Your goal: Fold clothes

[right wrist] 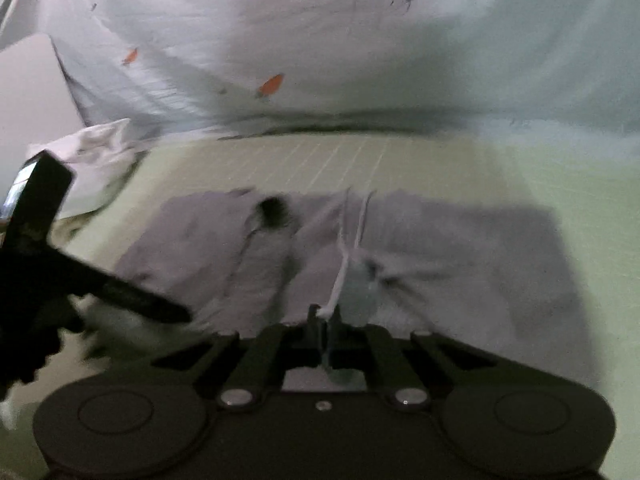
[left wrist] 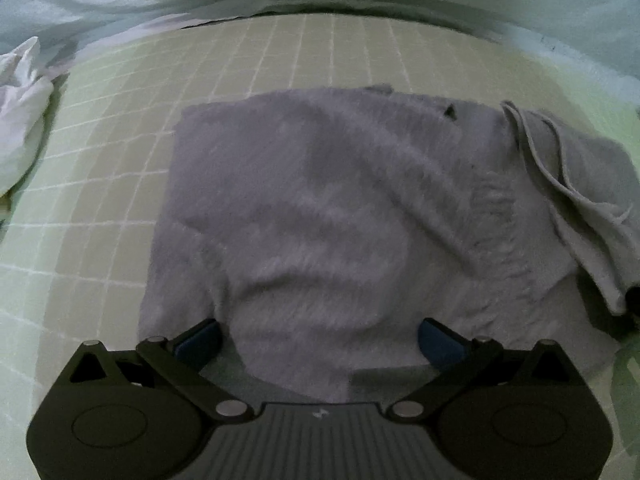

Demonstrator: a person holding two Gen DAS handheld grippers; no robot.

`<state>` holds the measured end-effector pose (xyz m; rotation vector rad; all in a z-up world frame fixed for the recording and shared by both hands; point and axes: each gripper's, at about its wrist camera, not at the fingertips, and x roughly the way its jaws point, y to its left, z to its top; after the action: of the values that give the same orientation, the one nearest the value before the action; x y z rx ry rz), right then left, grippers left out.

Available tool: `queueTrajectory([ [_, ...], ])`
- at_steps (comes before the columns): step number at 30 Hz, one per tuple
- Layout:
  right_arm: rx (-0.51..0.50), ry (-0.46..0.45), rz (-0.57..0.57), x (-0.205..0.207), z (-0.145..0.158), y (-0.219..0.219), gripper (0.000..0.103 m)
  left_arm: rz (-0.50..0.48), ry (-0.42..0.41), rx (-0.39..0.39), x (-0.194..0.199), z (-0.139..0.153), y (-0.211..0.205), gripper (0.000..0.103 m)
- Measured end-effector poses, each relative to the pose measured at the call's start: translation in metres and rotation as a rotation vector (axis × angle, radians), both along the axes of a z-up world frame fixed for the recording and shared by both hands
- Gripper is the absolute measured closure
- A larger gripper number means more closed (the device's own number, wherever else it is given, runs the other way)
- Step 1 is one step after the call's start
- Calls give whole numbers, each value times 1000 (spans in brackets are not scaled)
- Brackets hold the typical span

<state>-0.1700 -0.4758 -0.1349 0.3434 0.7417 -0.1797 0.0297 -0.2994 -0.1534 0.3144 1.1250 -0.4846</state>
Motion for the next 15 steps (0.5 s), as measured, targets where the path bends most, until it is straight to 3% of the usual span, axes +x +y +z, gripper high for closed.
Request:
queueTrajectory([
  [2, 81, 77, 12, 4, -14, -3, 94, 2, 0, 6, -1, -1, 2, 0],
  [3, 81, 74, 4, 4, -13, -5, 88, 3, 0, 9, -1, -2, 3, 0],
  [6, 50, -6, -38, -1, 3, -10, 38, 6, -1, 17, -2, -3, 6, 0],
  [10, -20, -69, -136, -2, 17, -25, 35, 10, -2, 29, -3, -6, 10, 0],
  [15, -57, 32, -262, 8, -6, -56, 34, 9, -2, 32, -3, -8, 10, 0],
])
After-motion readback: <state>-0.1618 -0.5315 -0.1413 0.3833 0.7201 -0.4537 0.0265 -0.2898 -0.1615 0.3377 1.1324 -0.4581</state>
